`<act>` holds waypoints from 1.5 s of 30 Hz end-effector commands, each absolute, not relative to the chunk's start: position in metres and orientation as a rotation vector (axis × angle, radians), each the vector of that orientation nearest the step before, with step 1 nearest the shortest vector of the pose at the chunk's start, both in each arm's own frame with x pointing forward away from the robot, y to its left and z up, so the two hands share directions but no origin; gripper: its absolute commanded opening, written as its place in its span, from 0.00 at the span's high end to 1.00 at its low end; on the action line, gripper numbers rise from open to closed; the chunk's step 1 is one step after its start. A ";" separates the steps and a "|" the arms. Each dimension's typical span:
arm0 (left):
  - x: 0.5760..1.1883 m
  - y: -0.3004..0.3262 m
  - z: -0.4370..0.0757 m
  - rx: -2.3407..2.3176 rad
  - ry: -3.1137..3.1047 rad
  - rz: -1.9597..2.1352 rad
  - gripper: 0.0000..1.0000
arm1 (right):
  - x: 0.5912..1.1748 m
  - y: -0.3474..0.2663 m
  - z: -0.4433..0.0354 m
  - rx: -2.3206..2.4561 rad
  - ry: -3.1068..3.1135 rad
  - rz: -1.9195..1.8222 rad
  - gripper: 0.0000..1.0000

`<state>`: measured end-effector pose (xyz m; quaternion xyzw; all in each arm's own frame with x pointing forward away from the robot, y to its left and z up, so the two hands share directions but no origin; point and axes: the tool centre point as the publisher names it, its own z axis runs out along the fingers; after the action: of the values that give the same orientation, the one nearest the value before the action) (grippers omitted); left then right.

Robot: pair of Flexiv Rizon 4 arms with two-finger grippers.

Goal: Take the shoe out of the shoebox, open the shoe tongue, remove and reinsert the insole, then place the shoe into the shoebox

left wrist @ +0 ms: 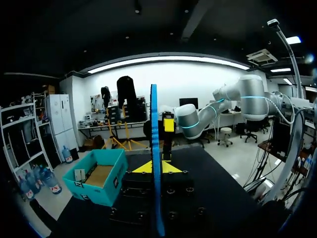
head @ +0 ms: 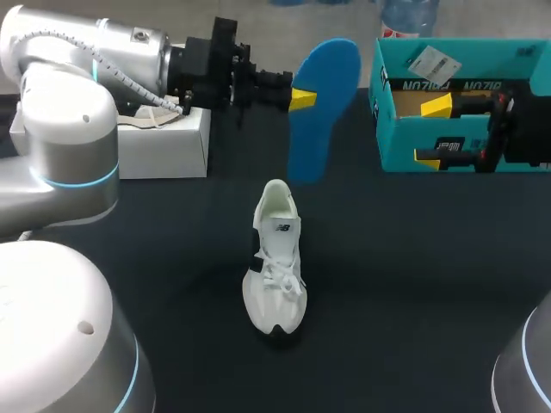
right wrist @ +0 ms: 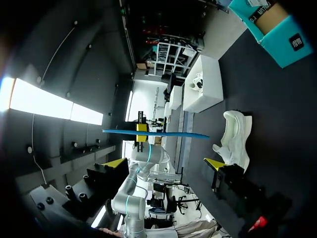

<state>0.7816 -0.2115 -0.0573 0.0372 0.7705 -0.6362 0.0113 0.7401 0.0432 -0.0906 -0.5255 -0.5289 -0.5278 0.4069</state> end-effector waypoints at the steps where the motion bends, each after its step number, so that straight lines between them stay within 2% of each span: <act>1: 0.785 -0.207 -0.050 -1.087 2.816 -2.334 1.00 | 0.740 0.044 -0.091 -1.327 -1.334 -1.330 0.00; 7: 0.783 -0.206 -0.055 -1.554 2.706 -2.545 1.00 | 0.740 0.044 -0.091 -1.327 -1.334 -1.330 0.00; 11: 0.775 -0.206 -0.059 -1.646 2.591 -2.632 1.00 | 0.740 0.044 -0.091 -1.327 -1.334 -1.330 0.00; 28: 0.775 -0.206 -0.059 -1.646 2.591 -2.632 1.00 | 0.740 0.044 -0.091 -1.327 -1.334 -1.330 0.00; 32: 0.774 -0.209 -0.071 -1.871 2.620 -2.594 1.00 | 0.740 0.044 -0.091 -1.327 -1.334 -1.330 0.00; 45: 0.771 -0.211 -0.076 -1.675 2.730 -2.611 1.00 | 0.741 0.045 -0.086 -1.352 -1.368 -1.298 0.00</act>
<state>0.7663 -0.2082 -0.0742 -0.3602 0.5789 -0.5581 -0.4729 0.7400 0.0435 -0.0906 -0.5253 -0.5294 -0.5277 0.4065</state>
